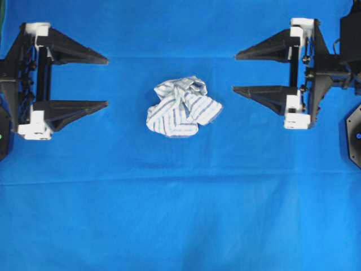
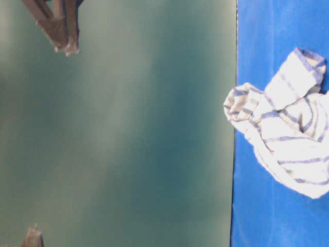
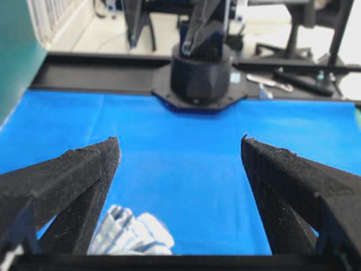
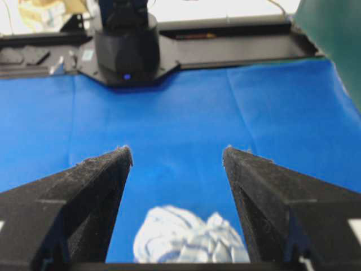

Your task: Hand over the towel.

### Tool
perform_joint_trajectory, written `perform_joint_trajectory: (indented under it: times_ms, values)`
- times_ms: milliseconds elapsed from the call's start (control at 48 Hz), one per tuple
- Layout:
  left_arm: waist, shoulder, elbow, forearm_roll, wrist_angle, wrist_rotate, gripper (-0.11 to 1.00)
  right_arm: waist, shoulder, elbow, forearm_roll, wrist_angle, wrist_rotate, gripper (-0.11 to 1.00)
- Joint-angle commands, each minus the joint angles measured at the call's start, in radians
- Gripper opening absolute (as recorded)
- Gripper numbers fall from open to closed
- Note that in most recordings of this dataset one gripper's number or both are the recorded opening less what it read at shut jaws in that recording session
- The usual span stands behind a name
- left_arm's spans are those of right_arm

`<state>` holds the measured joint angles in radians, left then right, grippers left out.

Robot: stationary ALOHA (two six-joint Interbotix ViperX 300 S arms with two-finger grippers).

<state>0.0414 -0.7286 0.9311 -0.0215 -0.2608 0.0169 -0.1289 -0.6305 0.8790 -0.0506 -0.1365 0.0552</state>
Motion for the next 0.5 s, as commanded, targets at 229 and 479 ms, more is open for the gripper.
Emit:
perform_joint_trajectory:
  times_ms: [229,479]
  values:
    - [0.003,-0.253,0.118,0.002,0.092,0.055,0.92,0.000,-0.291,0.103,0.000,0.143,0.002,0.69]
    - [0.020,-0.419,0.279,0.000,0.091,0.072,0.92,0.000,-0.494,0.305,0.003,0.127,0.009,0.69]
